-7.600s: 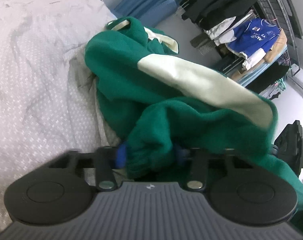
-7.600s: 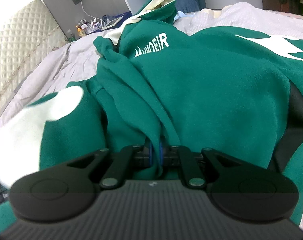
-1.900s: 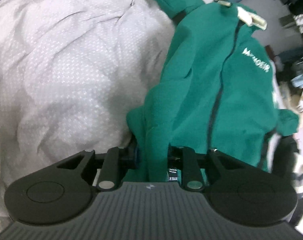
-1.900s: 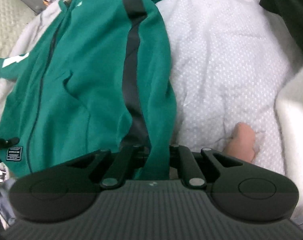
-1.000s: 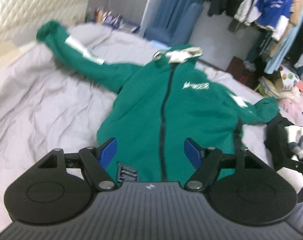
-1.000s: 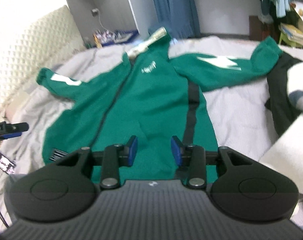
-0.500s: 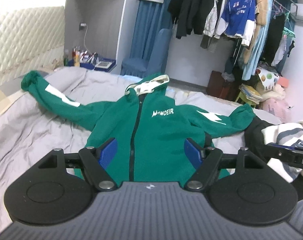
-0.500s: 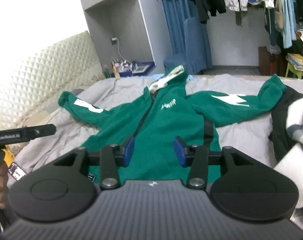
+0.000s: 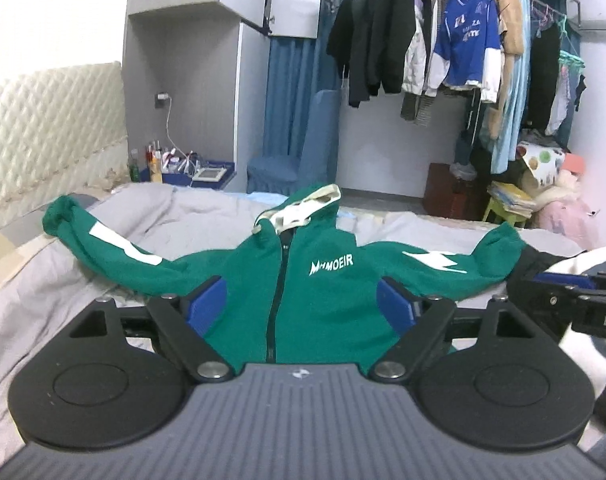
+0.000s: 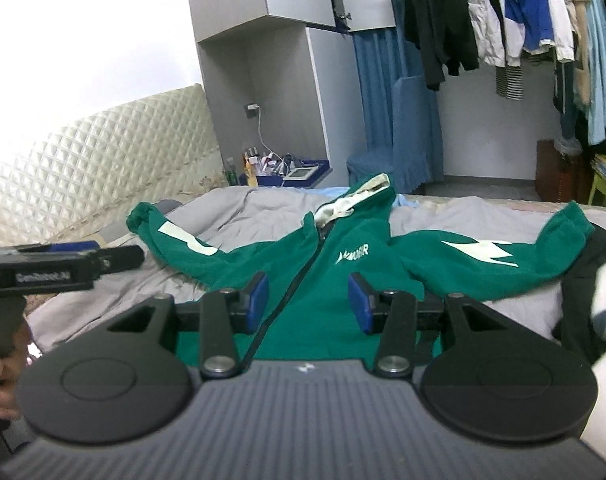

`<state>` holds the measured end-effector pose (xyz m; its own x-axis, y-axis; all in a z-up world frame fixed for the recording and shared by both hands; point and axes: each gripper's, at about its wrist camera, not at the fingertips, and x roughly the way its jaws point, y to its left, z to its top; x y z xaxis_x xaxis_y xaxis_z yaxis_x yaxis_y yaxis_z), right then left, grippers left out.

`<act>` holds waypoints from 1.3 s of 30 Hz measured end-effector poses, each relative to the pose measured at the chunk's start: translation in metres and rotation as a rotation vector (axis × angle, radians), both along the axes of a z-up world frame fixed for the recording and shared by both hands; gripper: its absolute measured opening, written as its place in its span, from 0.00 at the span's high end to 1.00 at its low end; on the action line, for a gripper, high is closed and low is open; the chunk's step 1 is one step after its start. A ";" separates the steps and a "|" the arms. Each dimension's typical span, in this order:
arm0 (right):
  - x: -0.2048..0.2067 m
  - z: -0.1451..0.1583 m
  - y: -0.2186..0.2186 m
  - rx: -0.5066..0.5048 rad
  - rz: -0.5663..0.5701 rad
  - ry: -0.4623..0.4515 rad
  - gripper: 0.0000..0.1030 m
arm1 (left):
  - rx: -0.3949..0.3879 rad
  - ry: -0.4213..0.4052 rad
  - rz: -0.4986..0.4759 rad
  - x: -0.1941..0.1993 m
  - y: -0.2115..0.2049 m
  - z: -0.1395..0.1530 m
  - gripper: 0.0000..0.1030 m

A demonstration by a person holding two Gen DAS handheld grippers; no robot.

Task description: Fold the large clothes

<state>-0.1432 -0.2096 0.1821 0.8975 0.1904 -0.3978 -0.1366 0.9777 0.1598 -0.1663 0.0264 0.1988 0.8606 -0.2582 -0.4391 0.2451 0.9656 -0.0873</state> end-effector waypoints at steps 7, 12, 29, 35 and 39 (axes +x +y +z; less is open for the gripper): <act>0.039 -0.030 0.004 0.017 -0.003 0.000 0.53 | 0.004 -0.028 -0.010 0.053 -0.011 -0.030 0.17; 0.064 -0.049 0.003 0.019 -0.048 -0.020 0.41 | 0.018 -0.073 -0.015 0.090 -0.020 -0.044 0.16; 0.171 -0.108 -0.003 -0.025 -0.025 0.085 0.00 | -0.008 0.028 0.054 0.184 0.006 -0.164 0.08; 0.264 -0.130 -0.009 0.015 -0.038 0.154 0.00 | 0.025 0.050 0.099 0.218 0.024 -0.188 0.08; 0.340 -0.149 -0.020 0.095 -0.076 0.200 0.00 | 0.029 0.102 0.130 0.245 0.030 -0.214 0.08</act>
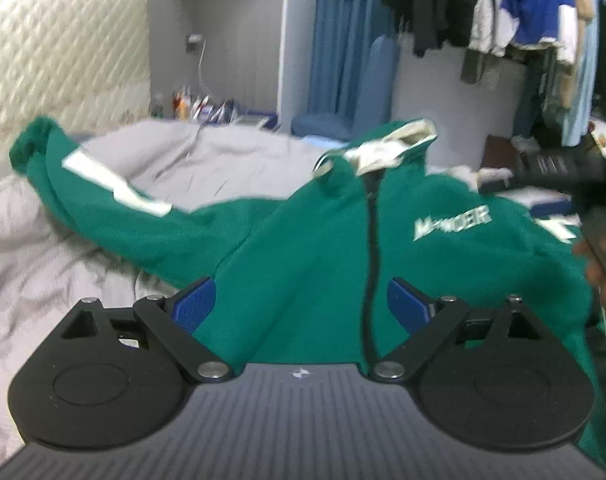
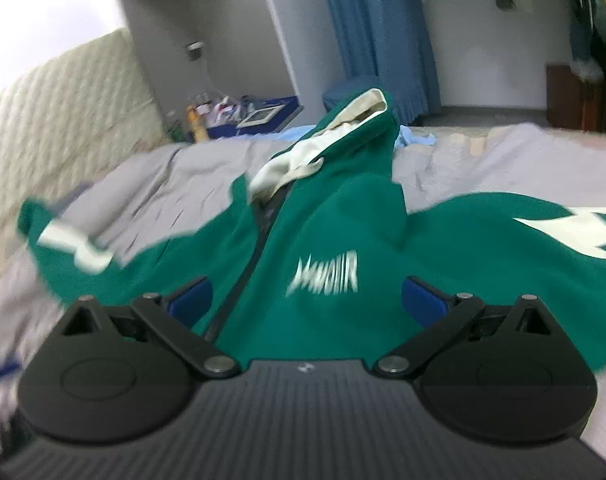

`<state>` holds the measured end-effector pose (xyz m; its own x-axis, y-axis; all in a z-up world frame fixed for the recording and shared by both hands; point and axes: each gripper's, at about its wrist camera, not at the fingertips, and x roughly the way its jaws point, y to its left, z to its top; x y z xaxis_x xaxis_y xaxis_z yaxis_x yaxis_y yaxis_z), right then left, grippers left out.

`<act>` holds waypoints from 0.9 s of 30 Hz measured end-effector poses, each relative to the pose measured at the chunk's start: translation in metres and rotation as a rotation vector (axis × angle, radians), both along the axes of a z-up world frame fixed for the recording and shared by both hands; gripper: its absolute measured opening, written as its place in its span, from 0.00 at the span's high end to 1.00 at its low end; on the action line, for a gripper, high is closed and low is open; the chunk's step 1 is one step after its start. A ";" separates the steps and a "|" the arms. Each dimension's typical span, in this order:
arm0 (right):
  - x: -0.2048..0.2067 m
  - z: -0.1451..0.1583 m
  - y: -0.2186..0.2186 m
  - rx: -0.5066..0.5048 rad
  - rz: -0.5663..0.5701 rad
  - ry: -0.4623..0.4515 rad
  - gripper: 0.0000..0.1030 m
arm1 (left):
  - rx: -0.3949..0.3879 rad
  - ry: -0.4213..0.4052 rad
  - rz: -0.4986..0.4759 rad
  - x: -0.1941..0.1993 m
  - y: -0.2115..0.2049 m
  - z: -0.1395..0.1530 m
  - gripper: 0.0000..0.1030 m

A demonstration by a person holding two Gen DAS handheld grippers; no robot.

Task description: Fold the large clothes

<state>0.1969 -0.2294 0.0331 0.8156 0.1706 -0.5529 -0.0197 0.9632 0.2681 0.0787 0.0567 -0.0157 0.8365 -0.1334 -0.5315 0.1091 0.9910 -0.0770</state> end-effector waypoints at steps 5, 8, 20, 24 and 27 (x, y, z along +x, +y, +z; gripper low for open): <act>0.091 -0.012 -0.015 0.048 -0.072 -0.010 0.01 | -0.042 0.061 0.005 0.033 0.006 -0.030 0.08; 0.143 -0.015 -0.019 0.011 -0.113 -0.033 0.01 | -0.062 0.058 0.018 0.050 0.008 -0.044 0.08; 0.289 -0.050 -0.046 -0.107 -0.244 0.009 0.03 | -0.135 0.068 0.003 0.100 -0.002 -0.079 0.08; 0.310 -0.063 -0.059 -0.026 -0.185 0.015 0.07 | -0.164 0.031 -0.006 0.103 -0.002 -0.082 0.08; 0.312 -0.065 -0.056 -0.040 -0.129 0.027 0.30 | -0.202 0.018 -0.003 0.104 0.002 -0.086 0.08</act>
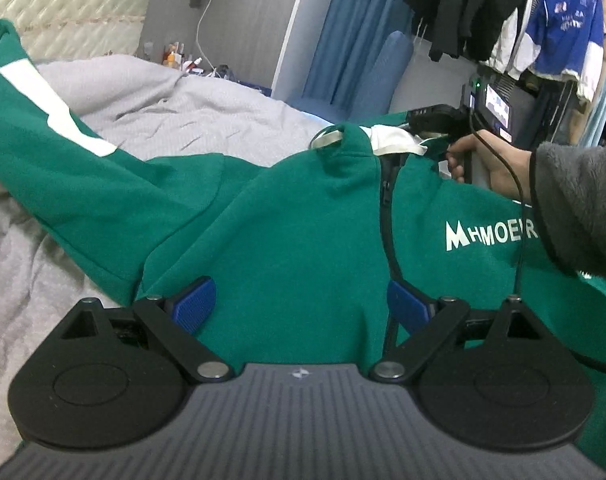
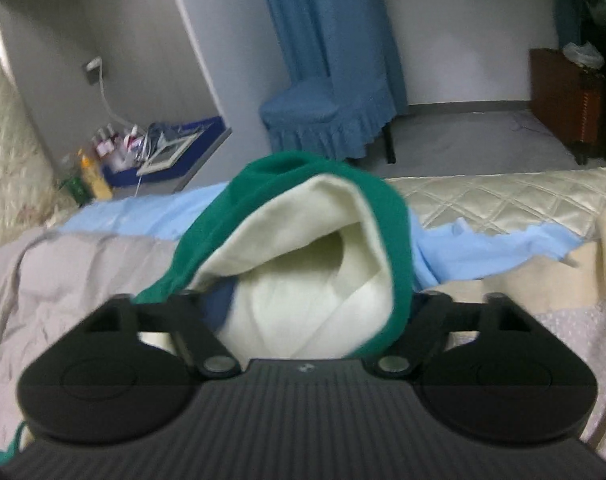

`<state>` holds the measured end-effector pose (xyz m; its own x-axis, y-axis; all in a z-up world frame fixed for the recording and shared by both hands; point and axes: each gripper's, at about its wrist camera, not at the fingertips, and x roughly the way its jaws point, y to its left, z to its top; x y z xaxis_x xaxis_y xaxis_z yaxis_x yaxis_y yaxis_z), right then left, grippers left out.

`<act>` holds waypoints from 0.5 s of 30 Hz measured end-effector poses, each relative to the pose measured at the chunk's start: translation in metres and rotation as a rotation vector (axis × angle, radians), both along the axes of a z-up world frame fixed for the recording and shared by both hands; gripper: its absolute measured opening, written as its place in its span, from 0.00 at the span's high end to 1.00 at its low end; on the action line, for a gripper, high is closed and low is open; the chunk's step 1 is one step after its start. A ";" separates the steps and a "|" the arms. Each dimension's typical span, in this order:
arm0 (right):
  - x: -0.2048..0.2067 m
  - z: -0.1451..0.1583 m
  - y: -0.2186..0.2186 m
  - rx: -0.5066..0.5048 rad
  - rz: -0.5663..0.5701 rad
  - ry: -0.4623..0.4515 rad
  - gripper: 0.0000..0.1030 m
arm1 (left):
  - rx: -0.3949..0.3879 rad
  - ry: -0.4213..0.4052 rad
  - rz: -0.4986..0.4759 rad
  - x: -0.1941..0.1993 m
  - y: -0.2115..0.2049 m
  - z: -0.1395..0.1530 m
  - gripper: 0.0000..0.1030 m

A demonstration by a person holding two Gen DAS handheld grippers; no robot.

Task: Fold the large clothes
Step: 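Grasp the cream-lined hood with the right gripper and lift it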

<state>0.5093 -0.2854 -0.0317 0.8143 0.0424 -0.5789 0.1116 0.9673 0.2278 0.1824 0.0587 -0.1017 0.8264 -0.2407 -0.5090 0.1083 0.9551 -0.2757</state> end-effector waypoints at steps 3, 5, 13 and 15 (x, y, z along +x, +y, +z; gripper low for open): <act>-0.013 0.010 0.010 -0.073 -0.005 -0.019 0.61 | -0.014 -0.017 0.001 -0.002 0.001 0.001 0.08; -0.021 0.022 0.013 -0.075 0.022 -0.047 0.77 | -0.024 -0.019 0.003 -0.002 0.004 0.002 0.08; -0.102 0.089 0.030 -0.075 0.156 -0.238 0.83 | -0.095 -0.035 0.035 -0.019 0.023 0.015 0.08; -0.136 0.108 0.040 -0.079 0.206 -0.288 0.83 | -0.107 -0.044 0.047 -0.027 0.028 0.021 0.08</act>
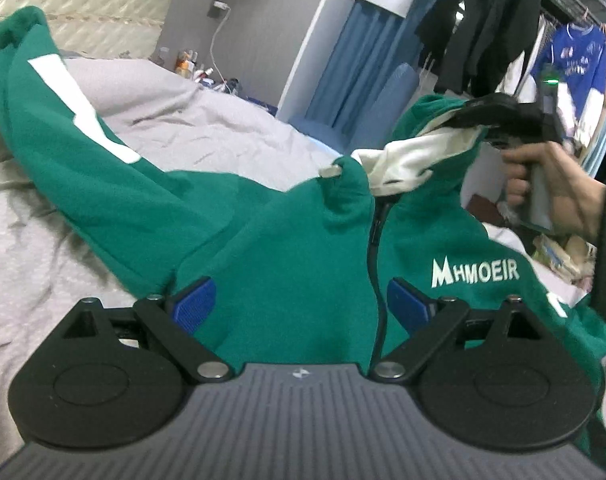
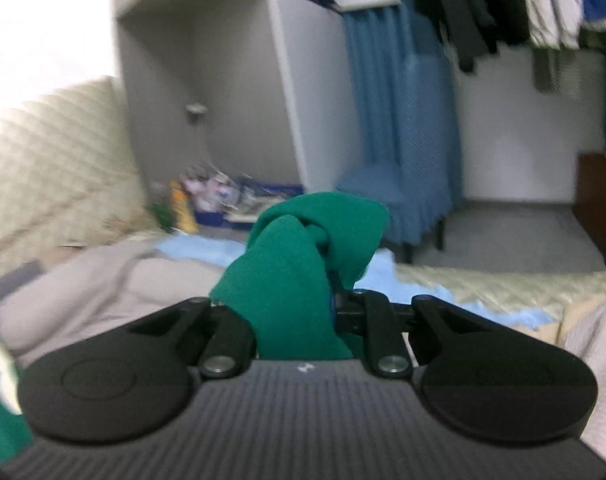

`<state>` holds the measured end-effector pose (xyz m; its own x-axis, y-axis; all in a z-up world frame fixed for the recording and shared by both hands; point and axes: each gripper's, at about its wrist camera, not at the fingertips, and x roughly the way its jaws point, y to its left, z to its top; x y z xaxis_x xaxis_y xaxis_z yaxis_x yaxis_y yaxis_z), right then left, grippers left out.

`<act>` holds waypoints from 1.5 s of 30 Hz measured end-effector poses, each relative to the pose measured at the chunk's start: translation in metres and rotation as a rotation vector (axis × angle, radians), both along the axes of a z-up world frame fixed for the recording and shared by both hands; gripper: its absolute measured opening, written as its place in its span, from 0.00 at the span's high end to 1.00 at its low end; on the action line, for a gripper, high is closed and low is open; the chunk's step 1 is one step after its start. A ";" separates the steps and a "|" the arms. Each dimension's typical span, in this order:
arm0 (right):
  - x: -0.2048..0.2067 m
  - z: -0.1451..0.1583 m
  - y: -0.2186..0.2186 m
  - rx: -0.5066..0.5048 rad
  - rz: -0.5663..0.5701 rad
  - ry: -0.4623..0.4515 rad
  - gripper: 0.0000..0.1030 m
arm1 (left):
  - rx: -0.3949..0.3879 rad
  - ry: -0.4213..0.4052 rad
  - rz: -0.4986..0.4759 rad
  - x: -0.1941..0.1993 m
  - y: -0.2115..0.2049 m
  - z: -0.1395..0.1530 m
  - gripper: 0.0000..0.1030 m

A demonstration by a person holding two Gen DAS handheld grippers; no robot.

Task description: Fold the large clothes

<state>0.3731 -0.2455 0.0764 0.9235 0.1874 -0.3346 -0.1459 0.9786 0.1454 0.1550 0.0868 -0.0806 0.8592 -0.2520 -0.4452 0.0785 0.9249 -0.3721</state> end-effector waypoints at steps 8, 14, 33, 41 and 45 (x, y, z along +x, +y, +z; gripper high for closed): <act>-0.137 0.051 0.036 -0.052 0.185 -0.159 0.84 | -0.042 -0.054 0.053 -0.039 0.022 0.026 0.08; -0.239 0.044 0.060 -0.167 0.303 -0.212 0.84 | -0.068 -0.067 0.067 -0.060 0.030 0.039 0.08; -0.339 -0.065 0.073 -0.223 0.197 0.236 0.63 | -0.173 0.007 -0.048 -0.068 0.022 0.032 0.08; -0.381 -0.044 0.046 0.053 0.227 0.251 0.35 | -0.300 0.025 -0.153 -0.071 0.017 0.029 0.09; -0.379 -0.030 0.040 0.106 0.204 0.152 0.35 | -0.353 0.023 -0.194 -0.069 0.011 0.027 0.09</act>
